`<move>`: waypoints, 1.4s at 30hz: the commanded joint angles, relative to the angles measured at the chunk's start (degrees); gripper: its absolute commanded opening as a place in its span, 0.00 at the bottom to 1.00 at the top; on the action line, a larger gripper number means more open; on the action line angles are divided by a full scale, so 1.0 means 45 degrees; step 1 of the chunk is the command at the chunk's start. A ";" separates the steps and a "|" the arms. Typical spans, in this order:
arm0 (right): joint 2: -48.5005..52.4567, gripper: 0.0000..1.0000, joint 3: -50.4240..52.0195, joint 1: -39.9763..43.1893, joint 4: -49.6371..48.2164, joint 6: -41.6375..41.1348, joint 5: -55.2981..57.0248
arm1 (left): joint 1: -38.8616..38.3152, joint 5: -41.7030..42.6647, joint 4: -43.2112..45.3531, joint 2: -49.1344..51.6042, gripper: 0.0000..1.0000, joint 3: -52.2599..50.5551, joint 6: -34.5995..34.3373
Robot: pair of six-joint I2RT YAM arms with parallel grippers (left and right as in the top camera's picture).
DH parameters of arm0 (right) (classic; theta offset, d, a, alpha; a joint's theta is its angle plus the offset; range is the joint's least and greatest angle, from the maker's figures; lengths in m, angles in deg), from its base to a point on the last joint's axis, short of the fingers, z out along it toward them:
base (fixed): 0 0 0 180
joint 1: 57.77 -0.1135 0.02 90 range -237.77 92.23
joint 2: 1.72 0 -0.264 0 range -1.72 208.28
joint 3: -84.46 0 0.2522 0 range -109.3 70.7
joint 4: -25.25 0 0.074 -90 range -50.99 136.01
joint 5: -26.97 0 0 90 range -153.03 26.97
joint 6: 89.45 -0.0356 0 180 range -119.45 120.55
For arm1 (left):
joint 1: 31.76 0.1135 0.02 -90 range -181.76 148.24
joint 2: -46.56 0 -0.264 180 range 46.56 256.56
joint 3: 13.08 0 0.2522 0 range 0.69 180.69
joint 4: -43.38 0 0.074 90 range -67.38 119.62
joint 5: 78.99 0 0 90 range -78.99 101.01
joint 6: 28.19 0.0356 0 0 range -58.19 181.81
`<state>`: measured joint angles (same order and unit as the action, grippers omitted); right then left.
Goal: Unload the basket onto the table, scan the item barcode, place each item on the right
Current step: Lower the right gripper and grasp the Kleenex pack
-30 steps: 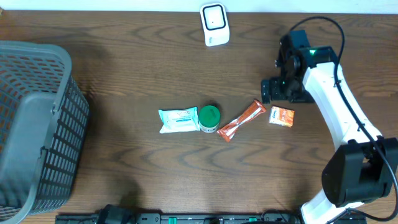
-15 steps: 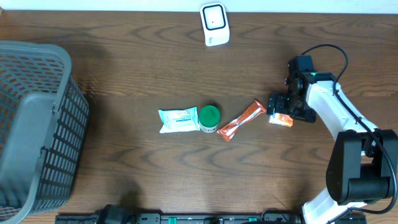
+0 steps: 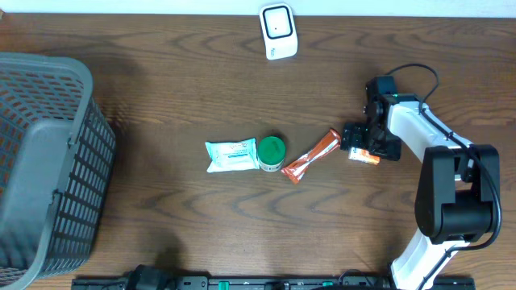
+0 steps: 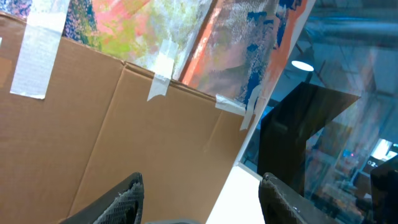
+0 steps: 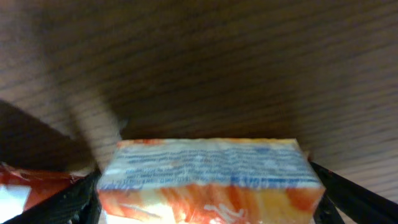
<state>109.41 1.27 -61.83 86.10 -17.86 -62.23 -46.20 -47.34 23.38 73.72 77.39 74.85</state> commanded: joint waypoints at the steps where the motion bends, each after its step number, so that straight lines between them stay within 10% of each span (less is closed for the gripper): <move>1: 0.0578 0.91 0.0121 -0.0121 0.0136 0.0058 0.0034 | 0.0044 0.0170 0.0010 -0.0049 0.60 0.0000 -0.0165; 17: 0.0471 0.58 -0.0335 -0.0121 0.0845 0.0486 0.0670 | 0.0350 0.0170 -0.0044 -0.0049 0.60 0.0000 -0.0257; 42: 0.0447 0.35 -0.6781 -0.0296 0.9972 0.0840 -0.6091 | 0.0350 0.0204 -0.0141 -0.0049 0.60 0.0000 -0.0792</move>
<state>111.79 -27.32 -62.22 130.32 -15.18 -85.20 -44.93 -47.14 22.71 73.72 77.37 73.12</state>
